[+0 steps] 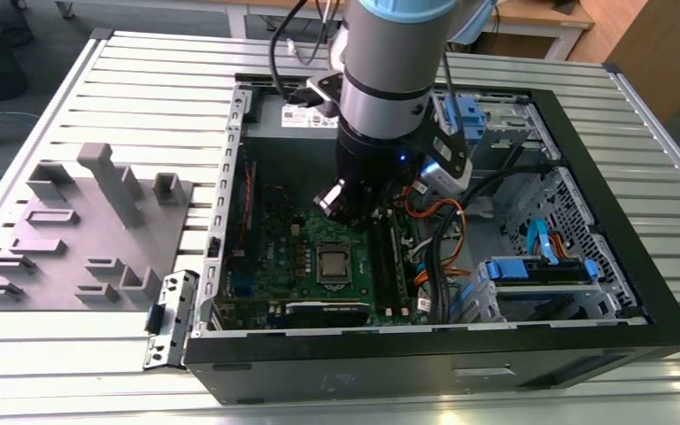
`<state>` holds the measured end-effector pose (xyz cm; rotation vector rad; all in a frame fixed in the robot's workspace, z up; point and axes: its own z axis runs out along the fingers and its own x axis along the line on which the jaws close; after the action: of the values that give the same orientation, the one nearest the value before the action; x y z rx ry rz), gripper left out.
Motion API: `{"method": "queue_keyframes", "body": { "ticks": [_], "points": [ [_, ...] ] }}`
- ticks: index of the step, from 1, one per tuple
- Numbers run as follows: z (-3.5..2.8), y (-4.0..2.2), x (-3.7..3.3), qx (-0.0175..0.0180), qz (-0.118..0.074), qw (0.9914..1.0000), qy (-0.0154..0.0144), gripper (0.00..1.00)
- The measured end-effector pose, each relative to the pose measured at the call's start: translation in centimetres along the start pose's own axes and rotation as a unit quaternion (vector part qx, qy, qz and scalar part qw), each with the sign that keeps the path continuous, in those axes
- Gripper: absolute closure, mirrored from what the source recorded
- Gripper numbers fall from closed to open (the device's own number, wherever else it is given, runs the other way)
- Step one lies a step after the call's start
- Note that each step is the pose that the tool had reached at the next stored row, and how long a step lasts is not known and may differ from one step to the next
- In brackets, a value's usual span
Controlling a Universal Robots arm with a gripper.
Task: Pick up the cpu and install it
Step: 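Install the first cpu locking lever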
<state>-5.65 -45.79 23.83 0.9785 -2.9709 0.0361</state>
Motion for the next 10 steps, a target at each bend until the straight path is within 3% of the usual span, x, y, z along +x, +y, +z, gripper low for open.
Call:
{"method": "queue_keyframes", "body": {
  "ticks": [10],
  "points": [
    [1.2,-0.43,-0.22,-0.0097,-0.004,0.99985,0.0139,0.89]
  ]
}}
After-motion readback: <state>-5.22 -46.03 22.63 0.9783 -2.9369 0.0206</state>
